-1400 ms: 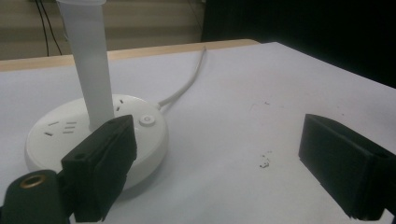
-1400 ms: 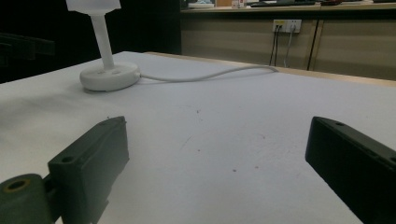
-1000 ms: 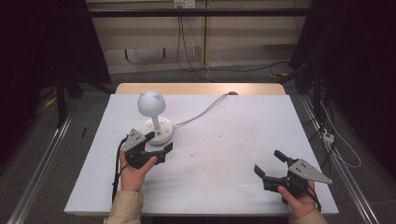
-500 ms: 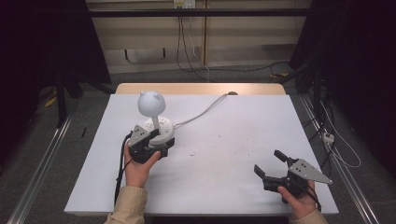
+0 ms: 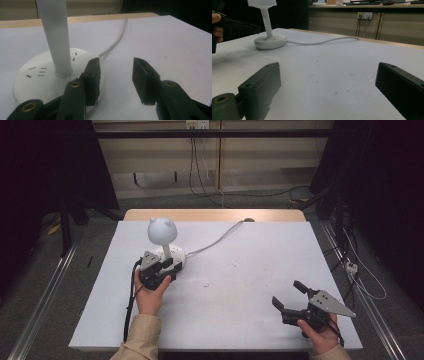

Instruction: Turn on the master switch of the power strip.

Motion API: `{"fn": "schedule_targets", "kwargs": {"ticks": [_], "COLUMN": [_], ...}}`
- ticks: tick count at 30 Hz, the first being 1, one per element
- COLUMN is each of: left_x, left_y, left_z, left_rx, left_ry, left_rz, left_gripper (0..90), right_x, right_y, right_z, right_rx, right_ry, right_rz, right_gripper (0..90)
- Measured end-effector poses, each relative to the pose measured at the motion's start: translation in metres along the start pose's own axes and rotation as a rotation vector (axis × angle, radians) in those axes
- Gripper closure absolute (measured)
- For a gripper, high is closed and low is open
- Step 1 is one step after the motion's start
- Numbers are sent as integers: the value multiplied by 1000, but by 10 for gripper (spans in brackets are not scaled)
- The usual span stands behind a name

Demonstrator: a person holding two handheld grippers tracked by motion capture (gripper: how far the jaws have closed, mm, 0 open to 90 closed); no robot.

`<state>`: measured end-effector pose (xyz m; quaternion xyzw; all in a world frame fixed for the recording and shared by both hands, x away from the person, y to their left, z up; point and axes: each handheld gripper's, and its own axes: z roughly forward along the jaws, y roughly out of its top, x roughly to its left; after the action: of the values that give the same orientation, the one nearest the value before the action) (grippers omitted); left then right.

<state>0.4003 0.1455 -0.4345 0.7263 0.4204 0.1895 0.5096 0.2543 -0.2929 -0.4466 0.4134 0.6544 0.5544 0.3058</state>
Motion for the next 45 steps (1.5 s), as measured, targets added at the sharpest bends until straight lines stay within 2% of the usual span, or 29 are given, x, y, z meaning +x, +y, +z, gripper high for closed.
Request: {"fn": "schedule_targets", "kwargs": {"ticks": [4, 5, 10, 12, 14, 15, 21, 22, 24, 28, 29, 32, 43, 45], "left_x": [3, 4, 7, 7, 6, 8, 7, 7, 7, 6, 6, 7, 7, 5], "left_y": [-1, -2, -2, -1, 0, 1, 0, 0, 0, 2, 2, 4, 4, 5], "left_z": [4, 5, 9, 10, 13, 13, 22, 23, 25, 28, 28, 29, 35, 35], "left_rx": [3, 13, 24, 29, 19, 41, 60, 55, 64, 70, 72, 62, 75, 73], "left_ry": [22, 27, 32, 49, 48, 57, 65, 67, 81, 75, 92, 93, 98, 97], "left_rz": [-9, 0, -8, 3, -12, 5, -19, -26, -14, -3, -4, -2, -10, -1], "left_gripper": [649, 664, 773, 805, 828, 841, 895, 900, 900, 900, 900, 900, 900, 900], "right_x": [0, 0, 0, 0, 0, 0, 1, 2, 2, 1, 1, 1, 2, 2], "right_y": [0, 0, 0, 0, 1, 1, 2, 2, 2, 2, 2, 2, 2, 2], "right_z": [0, 0, 0, 0, 0, 0, -1, -1, 0, 0, 0, 0, 1, 1], "right_rx": [-3, -2, -1, 0, -1, -3, -5, -6, -6, -6, -7, -10, -6, -6], "right_ry": [-1, -1, 1, 0, -2, -2, 5, 7, 8, 11, 12, 11, 22, 21], "right_rz": [1, -3, -3, -2, -3, 1, -2, -1, 2, 0, 7, 7, -2, -3], "right_gripper": [58, 58, 58, 58, 58, 58, 58, 58, 58, 58, 58, 58, 56, 56]}}
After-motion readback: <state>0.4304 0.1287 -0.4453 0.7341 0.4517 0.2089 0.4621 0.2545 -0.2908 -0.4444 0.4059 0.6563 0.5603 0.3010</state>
